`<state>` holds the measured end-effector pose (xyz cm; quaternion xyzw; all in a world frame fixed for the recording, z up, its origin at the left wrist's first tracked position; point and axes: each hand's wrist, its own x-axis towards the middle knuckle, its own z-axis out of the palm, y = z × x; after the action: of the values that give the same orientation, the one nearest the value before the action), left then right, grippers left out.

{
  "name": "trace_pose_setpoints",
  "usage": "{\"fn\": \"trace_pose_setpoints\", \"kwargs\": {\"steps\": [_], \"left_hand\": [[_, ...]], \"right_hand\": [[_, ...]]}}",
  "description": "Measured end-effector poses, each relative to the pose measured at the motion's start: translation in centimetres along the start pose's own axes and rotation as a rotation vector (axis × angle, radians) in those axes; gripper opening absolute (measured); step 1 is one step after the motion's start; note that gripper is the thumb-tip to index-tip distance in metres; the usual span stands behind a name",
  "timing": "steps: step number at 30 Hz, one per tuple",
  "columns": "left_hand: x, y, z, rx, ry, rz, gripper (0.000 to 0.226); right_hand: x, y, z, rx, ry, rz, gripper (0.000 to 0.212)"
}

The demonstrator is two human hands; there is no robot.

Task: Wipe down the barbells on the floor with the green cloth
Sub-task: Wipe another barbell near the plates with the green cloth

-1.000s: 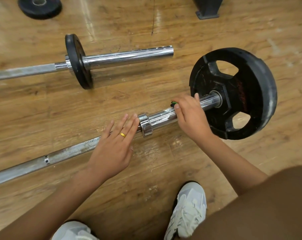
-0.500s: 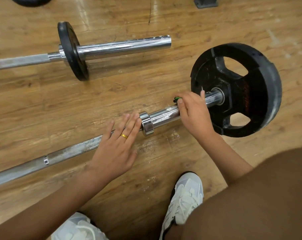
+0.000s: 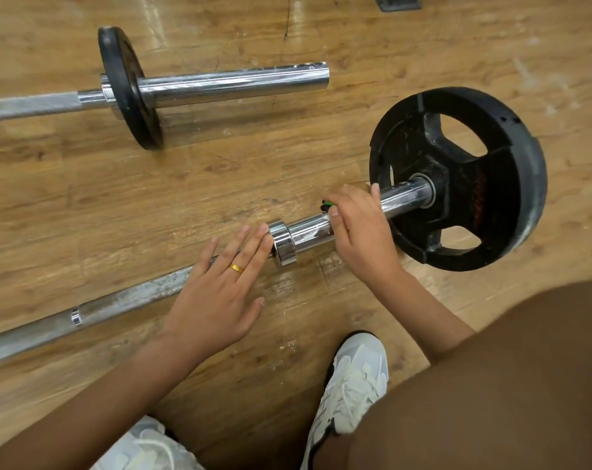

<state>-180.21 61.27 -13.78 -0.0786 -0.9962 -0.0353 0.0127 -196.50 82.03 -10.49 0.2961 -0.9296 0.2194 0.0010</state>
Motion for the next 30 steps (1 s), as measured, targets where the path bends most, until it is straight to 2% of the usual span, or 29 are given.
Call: {"fn": "trace_pose_setpoints", "kwargs": {"steps": [2, 7, 12, 17, 22, 27, 30], "left_hand": [[0.1, -0.3, -0.1, 0.002, -0.001, -0.010, 0.092], [0.9, -0.9, -0.5, 0.001, -0.013, -0.031, 0.091], [1.5, -1.8, -0.7, -0.019, -0.019, -0.045, 0.091], [2.4, -2.6, -0.9, -0.020, -0.027, -0.065, 0.095], [3.4, -3.9, -1.1, -0.040, -0.048, -0.081, 0.094], [4.5, -5.0, -1.3, -0.072, -0.068, -0.102, 0.097], [4.9, -5.7, -1.4, -0.082, -0.070, -0.108, 0.097]], "right_hand": [[0.7, 0.6, -0.4, -0.027, -0.036, -0.043, 0.037], [1.9, 1.5, -0.9, -0.036, 0.008, 0.074, 0.034], [3.0, 1.2, -0.5, -0.062, -0.064, -0.078, 0.034], [4.3, 1.7, -0.7, -0.053, 0.018, 0.046, 0.032], [6.1, 1.4, -0.1, -0.115, -0.081, -0.115, 0.032], [6.7, 1.6, 0.1, -0.111, -0.003, -0.032, 0.034], [6.9, 1.1, 0.9, -0.112, -0.017, -0.143, 0.034]]}}
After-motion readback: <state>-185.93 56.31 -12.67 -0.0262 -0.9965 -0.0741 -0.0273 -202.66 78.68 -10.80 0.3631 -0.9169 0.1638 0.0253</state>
